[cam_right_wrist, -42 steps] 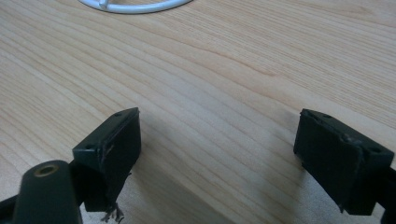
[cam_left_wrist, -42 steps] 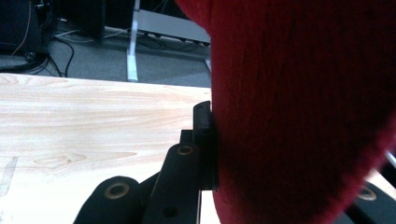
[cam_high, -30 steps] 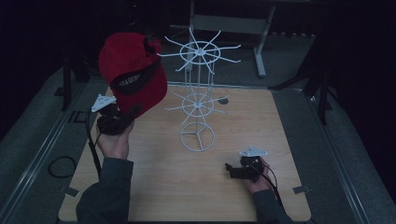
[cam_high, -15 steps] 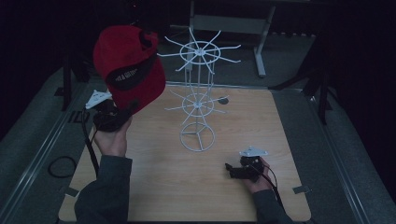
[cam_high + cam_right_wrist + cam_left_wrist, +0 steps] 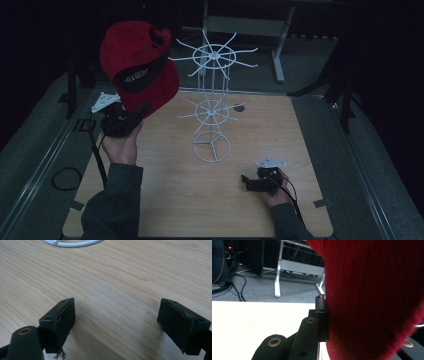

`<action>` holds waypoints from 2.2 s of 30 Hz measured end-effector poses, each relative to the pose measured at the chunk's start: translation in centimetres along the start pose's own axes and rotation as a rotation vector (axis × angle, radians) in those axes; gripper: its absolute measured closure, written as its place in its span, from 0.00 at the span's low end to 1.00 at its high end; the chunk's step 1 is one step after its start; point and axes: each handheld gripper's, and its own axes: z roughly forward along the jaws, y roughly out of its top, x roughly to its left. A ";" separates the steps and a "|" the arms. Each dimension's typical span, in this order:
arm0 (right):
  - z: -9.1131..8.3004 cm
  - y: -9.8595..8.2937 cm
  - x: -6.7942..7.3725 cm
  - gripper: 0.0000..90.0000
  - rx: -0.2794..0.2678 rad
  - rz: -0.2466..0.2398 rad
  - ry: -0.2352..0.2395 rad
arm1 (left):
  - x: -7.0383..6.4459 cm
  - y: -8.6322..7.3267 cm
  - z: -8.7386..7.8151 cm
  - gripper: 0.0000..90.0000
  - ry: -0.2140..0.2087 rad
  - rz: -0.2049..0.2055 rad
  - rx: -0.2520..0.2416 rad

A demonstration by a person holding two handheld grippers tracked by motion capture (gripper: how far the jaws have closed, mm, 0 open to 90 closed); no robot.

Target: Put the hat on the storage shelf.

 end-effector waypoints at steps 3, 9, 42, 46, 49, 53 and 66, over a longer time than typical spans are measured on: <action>0.0 0.0 0.0 0.16 0.000 0.000 0.000 | -0.2 0.2 0.0 0.95 -0.007 0.002 -0.004; 0.0 0.0 0.0 0.16 0.000 0.000 0.000 | -0.6 0.7 0.0 0.95 -0.014 0.011 -0.012; 0.0 0.0 0.0 0.16 0.000 0.001 0.001 | -1.5 1.6 0.8 0.95 -0.036 0.030 -0.021; 0.0 0.0 0.0 0.16 0.000 0.000 0.001 | -1.5 1.7 0.9 0.95 -0.031 0.033 -0.019; 0.0 0.0 0.0 0.16 0.000 0.000 0.000 | -1.6 1.7 1.2 0.95 -0.022 0.034 -0.018; 0.0 0.0 0.0 0.16 0.000 -0.001 0.000 | -1.7 1.7 1.4 0.95 -0.003 0.046 -0.016; 0.0 0.0 0.0 0.16 0.000 -0.001 -0.001 | -1.9 1.5 1.5 0.95 -0.021 0.058 -0.026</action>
